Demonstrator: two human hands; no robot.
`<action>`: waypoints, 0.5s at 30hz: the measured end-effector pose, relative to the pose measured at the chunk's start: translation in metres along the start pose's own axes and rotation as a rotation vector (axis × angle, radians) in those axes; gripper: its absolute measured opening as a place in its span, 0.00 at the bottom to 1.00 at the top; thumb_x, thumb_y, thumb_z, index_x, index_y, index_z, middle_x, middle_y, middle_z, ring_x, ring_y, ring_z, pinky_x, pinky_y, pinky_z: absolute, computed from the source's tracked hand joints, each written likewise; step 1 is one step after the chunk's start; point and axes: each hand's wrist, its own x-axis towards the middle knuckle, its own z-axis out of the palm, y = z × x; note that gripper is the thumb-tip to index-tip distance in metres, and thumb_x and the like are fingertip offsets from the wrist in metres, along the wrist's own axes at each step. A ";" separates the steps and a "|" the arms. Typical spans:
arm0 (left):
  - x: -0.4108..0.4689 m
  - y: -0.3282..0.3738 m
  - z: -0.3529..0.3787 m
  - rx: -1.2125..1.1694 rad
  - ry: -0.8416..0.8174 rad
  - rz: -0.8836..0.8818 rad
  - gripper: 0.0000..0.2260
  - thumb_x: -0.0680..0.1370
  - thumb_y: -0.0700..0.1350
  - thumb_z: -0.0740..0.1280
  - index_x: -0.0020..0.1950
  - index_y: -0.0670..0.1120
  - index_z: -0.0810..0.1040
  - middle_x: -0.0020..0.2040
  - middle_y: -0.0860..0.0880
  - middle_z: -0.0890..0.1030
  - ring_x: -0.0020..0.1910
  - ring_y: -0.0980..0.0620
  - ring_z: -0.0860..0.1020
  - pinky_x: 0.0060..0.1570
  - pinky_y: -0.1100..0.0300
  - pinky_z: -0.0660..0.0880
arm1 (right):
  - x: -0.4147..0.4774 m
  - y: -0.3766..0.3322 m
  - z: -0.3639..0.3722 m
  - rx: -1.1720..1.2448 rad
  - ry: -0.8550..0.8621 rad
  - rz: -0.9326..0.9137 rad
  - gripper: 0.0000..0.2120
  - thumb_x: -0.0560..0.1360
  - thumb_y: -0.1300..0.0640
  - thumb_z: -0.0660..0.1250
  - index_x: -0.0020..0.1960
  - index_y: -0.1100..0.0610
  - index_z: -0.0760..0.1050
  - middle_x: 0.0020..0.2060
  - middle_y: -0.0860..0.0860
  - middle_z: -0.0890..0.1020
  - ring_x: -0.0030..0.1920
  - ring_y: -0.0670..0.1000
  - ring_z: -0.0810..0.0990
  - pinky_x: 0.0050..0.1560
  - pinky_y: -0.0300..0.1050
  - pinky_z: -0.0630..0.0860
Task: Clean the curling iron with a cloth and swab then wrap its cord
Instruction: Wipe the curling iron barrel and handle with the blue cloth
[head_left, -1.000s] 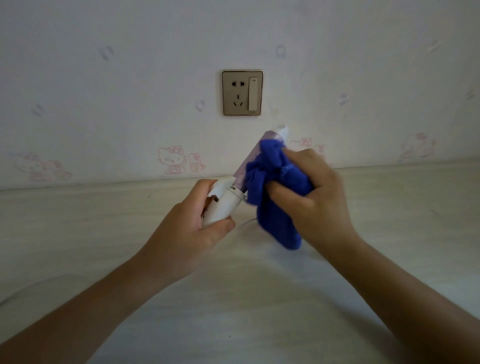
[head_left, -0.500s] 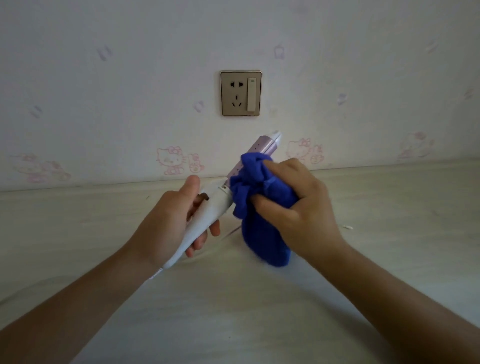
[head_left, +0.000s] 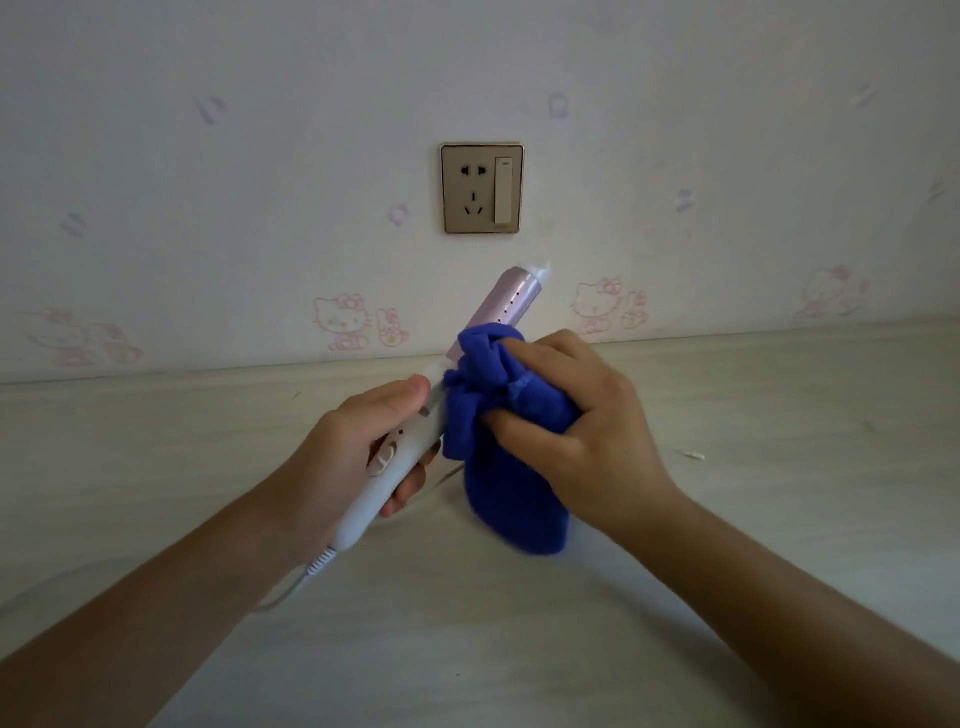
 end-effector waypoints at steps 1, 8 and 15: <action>-0.001 -0.003 0.001 0.038 0.006 0.053 0.17 0.74 0.56 0.65 0.44 0.41 0.71 0.35 0.42 0.69 0.25 0.49 0.69 0.25 0.59 0.62 | 0.001 0.000 0.000 0.011 0.011 0.001 0.13 0.72 0.46 0.68 0.56 0.40 0.78 0.49 0.42 0.79 0.50 0.45 0.80 0.52 0.39 0.76; 0.000 -0.012 0.007 0.227 -0.015 0.299 0.18 0.77 0.62 0.65 0.47 0.48 0.80 0.40 0.45 0.82 0.25 0.50 0.70 0.24 0.60 0.65 | 0.010 -0.001 -0.026 0.056 0.226 0.032 0.11 0.71 0.47 0.69 0.53 0.38 0.79 0.47 0.42 0.80 0.48 0.44 0.80 0.51 0.38 0.76; 0.002 -0.017 0.002 0.080 -0.003 0.219 0.18 0.76 0.63 0.65 0.34 0.52 0.76 0.31 0.49 0.75 0.22 0.51 0.66 0.23 0.61 0.58 | 0.004 0.000 -0.006 0.044 0.060 0.046 0.11 0.71 0.43 0.68 0.54 0.37 0.78 0.49 0.41 0.80 0.50 0.44 0.81 0.50 0.36 0.76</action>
